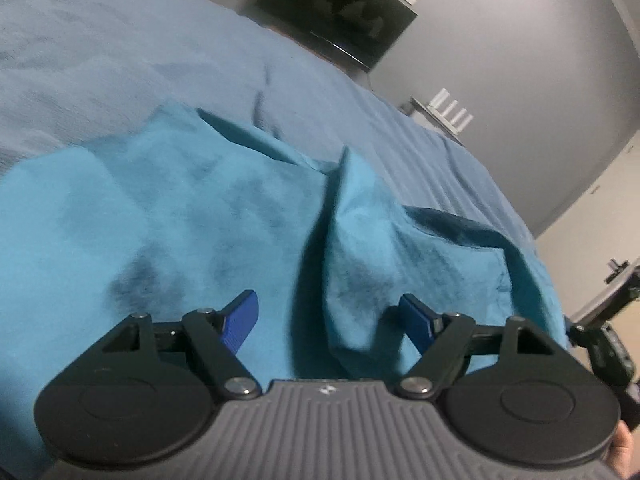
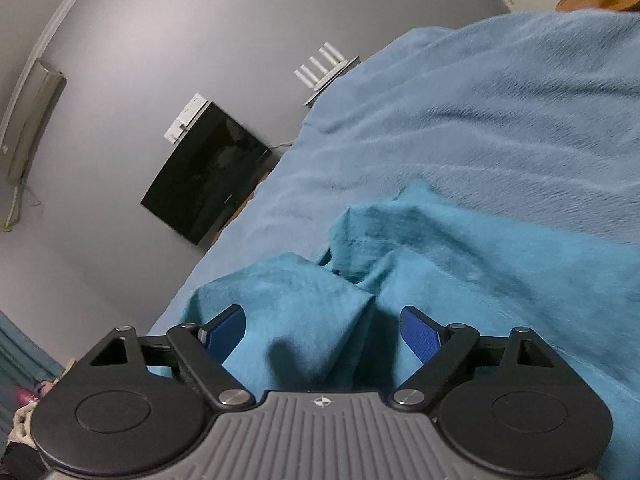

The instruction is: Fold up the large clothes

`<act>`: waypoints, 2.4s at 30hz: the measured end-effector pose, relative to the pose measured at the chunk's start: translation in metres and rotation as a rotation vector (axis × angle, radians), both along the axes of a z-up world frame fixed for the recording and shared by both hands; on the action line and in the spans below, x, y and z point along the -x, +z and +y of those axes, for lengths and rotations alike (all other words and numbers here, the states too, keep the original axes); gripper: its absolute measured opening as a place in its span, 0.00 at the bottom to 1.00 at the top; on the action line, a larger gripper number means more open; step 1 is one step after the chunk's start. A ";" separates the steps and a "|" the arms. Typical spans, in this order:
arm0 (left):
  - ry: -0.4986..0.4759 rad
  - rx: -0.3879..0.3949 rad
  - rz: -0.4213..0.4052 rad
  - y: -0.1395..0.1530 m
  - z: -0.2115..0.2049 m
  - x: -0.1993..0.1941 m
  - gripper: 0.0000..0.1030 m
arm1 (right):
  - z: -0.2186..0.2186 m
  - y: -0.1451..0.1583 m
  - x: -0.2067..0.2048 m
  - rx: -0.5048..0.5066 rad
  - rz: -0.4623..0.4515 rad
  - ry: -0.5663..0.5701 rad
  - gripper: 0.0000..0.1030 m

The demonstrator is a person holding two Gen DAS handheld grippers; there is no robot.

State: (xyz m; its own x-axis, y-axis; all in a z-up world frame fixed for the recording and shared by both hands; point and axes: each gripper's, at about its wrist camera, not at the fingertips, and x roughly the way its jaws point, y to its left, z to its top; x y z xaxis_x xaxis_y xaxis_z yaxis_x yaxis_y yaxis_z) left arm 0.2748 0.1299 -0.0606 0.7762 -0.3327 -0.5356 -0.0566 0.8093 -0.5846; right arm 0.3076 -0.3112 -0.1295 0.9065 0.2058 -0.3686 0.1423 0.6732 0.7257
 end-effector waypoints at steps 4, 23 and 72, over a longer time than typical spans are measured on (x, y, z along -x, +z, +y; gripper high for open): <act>-0.067 0.087 0.006 -0.002 0.001 -0.006 0.12 | 0.005 -0.012 -0.022 -0.042 -0.002 0.069 0.65; 0.048 -0.229 -0.026 0.033 0.010 -0.007 0.10 | 0.057 0.023 0.016 0.235 0.171 0.164 0.43; -0.280 -0.675 -0.069 0.014 -0.105 0.005 0.70 | 0.074 0.007 0.016 0.570 0.170 0.105 0.60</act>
State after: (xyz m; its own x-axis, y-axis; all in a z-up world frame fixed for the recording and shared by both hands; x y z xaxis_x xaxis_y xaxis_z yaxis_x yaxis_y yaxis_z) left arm 0.2701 0.0251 -0.0468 0.7498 -0.1388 -0.6470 0.2245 0.9731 0.0514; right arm 0.2920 -0.2370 -0.1229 0.8106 0.0185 -0.5854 0.1362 0.9661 0.2191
